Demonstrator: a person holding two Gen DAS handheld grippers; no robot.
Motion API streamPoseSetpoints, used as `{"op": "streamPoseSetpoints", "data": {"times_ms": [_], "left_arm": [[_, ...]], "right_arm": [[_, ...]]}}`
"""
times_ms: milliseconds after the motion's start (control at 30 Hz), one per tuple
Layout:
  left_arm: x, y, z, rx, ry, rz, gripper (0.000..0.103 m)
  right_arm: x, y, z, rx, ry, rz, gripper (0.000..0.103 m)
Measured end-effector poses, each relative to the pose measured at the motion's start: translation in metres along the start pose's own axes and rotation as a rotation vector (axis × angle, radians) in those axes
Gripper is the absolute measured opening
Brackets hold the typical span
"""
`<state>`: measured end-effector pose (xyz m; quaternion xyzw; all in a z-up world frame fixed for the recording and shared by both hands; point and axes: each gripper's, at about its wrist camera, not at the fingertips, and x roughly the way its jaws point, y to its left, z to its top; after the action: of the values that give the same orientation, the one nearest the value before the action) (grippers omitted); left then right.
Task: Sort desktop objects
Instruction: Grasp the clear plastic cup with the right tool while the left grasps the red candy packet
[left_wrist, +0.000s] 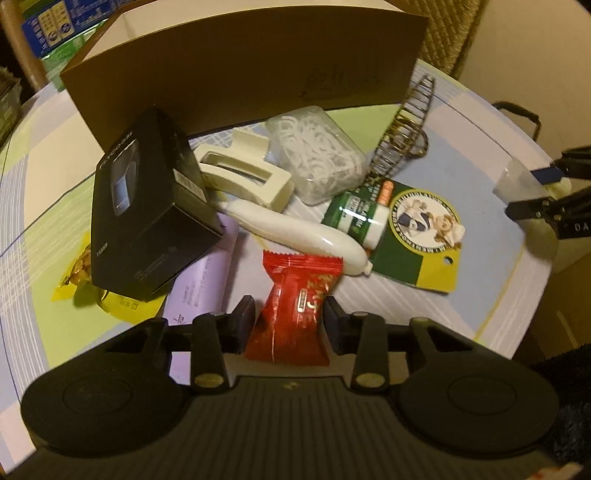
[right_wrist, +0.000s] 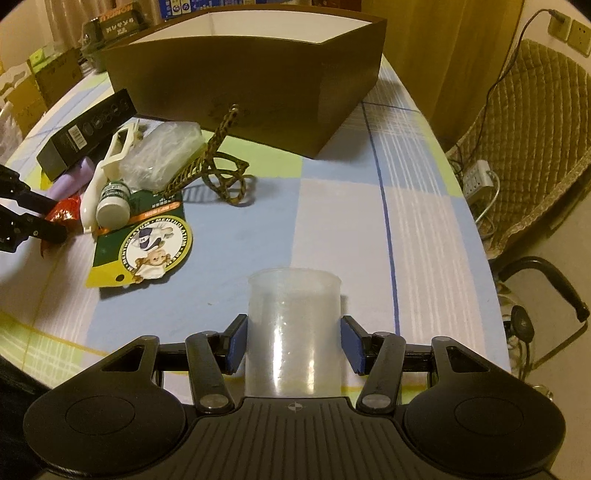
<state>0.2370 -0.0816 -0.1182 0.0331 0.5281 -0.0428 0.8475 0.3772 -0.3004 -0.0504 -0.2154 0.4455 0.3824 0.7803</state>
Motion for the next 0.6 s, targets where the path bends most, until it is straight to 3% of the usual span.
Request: {"op": "streamPoseSetpoints", "data": {"times_ms": [167,267,333,600], "left_arm": [[0.008,-0.004,0.006,-0.018,0.012,0.004,0.035],[0.009,-0.006,0.007,-0.039,0.007,-0.007,0.025],[0.008,-0.008,0.005,-0.045,0.005,0.000,0.024],[-0.017,-0.013,0.003,-0.068,-0.030,0.004,0.023]], "right_arm": [[0.003,-0.005,0.005,-0.025,-0.001,0.022,0.051],[0.004,-0.006,0.006,-0.040,0.004,0.030,0.051],[0.004,-0.006,0.006,-0.052,0.008,0.034,0.050],[-0.007,-0.012,0.017,-0.005,-0.008,0.077,0.050]]}}
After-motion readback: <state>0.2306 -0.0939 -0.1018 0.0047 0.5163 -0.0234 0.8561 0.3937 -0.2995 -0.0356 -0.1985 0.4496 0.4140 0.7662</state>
